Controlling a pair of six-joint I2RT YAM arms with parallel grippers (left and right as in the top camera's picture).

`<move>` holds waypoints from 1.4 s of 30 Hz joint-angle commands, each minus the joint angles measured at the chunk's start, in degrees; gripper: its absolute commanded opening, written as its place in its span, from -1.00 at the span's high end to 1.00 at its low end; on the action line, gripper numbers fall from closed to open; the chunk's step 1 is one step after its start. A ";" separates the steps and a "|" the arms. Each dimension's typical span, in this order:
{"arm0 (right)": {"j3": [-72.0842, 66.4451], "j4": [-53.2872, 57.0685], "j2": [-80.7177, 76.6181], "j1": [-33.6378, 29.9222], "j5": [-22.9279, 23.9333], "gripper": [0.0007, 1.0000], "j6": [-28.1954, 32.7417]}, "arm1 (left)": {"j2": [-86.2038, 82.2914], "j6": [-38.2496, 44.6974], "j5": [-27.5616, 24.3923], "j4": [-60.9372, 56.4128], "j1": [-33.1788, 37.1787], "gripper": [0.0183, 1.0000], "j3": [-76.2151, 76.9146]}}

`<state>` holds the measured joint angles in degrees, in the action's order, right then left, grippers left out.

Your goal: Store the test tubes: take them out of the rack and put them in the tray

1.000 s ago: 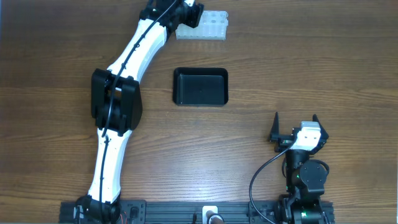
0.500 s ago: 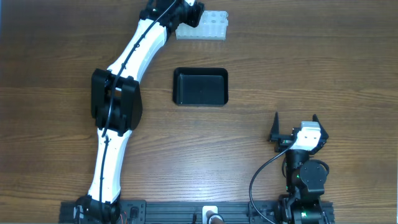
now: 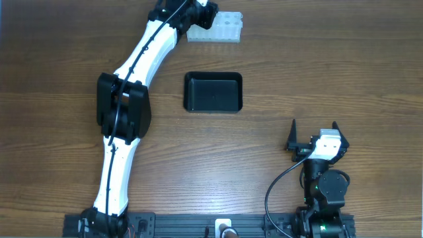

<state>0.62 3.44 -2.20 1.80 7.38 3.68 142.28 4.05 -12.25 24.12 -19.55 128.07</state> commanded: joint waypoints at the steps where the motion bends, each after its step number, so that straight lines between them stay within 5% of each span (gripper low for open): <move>1: -0.33 0.22 0.20 -0.24 -0.24 -0.99 0.24 | 2.08 0.04 -1.18 -0.39 -0.24 0.10 0.61; 31: -0.33 0.22 0.20 -0.24 -0.24 -0.98 0.24 | 2.08 0.04 -0.55 -1.22 -0.17 0.63 0.61; 42: -0.33 0.22 0.20 -0.22 -0.24 -0.99 0.24 | 1.95 0.04 0.33 -1.51 -0.20 0.68 0.63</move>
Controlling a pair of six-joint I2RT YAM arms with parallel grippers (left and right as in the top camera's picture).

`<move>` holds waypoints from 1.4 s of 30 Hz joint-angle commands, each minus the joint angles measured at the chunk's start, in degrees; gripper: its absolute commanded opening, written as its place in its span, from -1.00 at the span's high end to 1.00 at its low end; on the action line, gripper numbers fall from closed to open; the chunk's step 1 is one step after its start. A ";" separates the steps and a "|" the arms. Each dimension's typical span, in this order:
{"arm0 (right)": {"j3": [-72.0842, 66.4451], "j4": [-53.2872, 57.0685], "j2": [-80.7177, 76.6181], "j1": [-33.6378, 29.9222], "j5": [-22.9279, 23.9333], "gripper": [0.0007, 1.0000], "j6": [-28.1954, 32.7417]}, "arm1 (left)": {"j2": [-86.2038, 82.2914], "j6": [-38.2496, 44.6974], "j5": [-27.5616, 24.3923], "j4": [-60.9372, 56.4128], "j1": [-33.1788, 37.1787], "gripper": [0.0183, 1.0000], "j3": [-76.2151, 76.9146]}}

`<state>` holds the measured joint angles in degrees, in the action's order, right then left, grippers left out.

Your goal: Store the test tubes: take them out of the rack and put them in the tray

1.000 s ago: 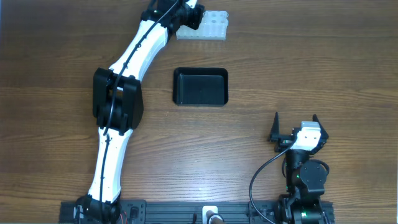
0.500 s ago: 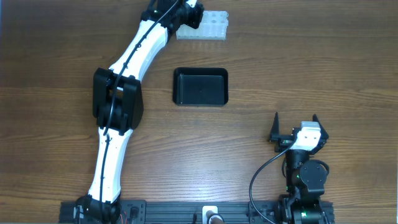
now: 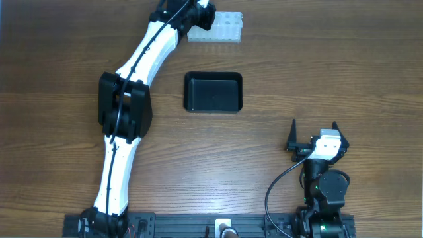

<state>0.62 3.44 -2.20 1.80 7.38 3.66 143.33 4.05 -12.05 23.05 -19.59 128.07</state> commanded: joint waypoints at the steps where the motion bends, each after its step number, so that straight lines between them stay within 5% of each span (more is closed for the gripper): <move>1: -0.33 0.22 0.20 -0.24 -0.24 -0.98 0.26 | 0.57 0.04 0.37 -0.57 -0.15 0.68 0.63; 17: -0.33 0.22 0.20 -0.24 -0.24 -0.99 0.26 | -17.18 1.99 10.54 -0.52 -0.85 0.71 0.63; 24: -0.33 0.22 0.20 -0.22 -0.24 -0.99 0.26 | -27.41 0.46 10.97 7.32 -3.30 0.72 0.63; 34: -0.33 0.22 0.20 -0.24 -0.24 -0.99 0.26 | -28.89 -30.95 23.89 41.05 -10.73 0.85 0.50; 42: -0.33 0.22 0.20 -0.24 -0.24 -0.98 0.26 | -25.62 -38.05 24.59 52.74 -13.64 0.87 0.39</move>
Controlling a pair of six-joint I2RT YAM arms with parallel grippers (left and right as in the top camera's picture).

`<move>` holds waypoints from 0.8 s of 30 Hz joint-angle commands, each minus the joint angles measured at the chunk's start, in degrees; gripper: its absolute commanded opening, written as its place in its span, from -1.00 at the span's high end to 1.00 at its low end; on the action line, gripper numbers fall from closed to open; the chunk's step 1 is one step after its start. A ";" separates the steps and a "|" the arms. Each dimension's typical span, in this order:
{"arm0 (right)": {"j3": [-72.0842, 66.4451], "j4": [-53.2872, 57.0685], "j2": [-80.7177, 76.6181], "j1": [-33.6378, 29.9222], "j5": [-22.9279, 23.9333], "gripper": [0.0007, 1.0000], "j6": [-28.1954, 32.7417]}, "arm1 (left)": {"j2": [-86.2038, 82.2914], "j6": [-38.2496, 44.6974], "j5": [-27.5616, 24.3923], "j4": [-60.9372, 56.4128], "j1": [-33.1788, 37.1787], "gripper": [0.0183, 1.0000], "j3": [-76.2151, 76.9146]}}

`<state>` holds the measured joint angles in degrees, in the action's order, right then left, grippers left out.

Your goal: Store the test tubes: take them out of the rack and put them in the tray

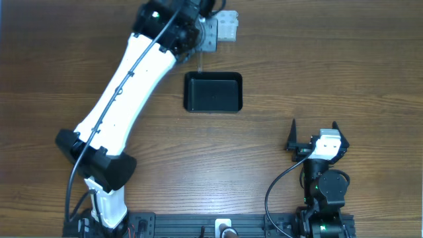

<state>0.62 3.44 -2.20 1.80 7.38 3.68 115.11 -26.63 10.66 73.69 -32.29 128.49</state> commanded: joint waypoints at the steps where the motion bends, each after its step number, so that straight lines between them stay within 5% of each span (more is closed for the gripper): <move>1: -0.33 0.22 0.20 -0.22 -0.24 -0.99 0.24 | 3.08 -7.32 1.42 2.16 -1.05 0.88 -0.02; 24: -0.33 0.22 0.20 -0.22 -0.24 -0.99 0.24 | 21.44 -6.60 -0.11 -0.31 1.16 0.88 -0.02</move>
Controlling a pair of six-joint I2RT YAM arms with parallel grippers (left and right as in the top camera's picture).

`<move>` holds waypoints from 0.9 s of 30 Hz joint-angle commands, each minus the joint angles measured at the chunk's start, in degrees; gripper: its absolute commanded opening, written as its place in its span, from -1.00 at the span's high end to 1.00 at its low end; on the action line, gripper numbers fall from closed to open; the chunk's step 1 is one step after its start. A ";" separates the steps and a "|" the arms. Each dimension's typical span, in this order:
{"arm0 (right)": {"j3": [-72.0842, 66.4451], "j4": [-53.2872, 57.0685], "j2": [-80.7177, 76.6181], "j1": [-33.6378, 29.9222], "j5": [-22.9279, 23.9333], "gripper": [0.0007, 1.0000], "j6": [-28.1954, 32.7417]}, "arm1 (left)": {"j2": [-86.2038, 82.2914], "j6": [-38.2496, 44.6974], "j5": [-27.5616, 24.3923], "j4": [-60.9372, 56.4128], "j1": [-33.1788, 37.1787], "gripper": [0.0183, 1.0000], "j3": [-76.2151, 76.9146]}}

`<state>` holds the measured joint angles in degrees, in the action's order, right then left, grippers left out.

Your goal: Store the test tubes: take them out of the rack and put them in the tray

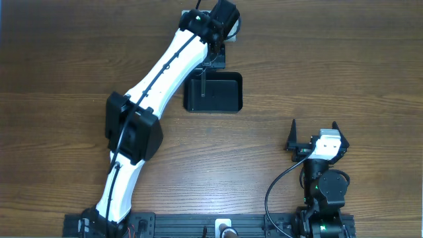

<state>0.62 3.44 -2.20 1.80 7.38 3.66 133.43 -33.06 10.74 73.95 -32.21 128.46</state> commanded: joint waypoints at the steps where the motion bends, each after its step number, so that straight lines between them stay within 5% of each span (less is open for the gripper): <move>1: -0.33 0.22 0.20 -0.22 -0.24 -0.99 0.26 | 3.89 -0.17 -0.20 -0.79 1.22 0.89 0.00; 27: -0.33 0.22 0.20 -0.24 -0.24 -0.98 0.26 | 9.27 1.31 -4.50 -0.85 1.86 0.87 0.00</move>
<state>0.62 3.44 -2.20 1.80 7.38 3.66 141.29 -32.56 7.42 72.97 -30.68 128.46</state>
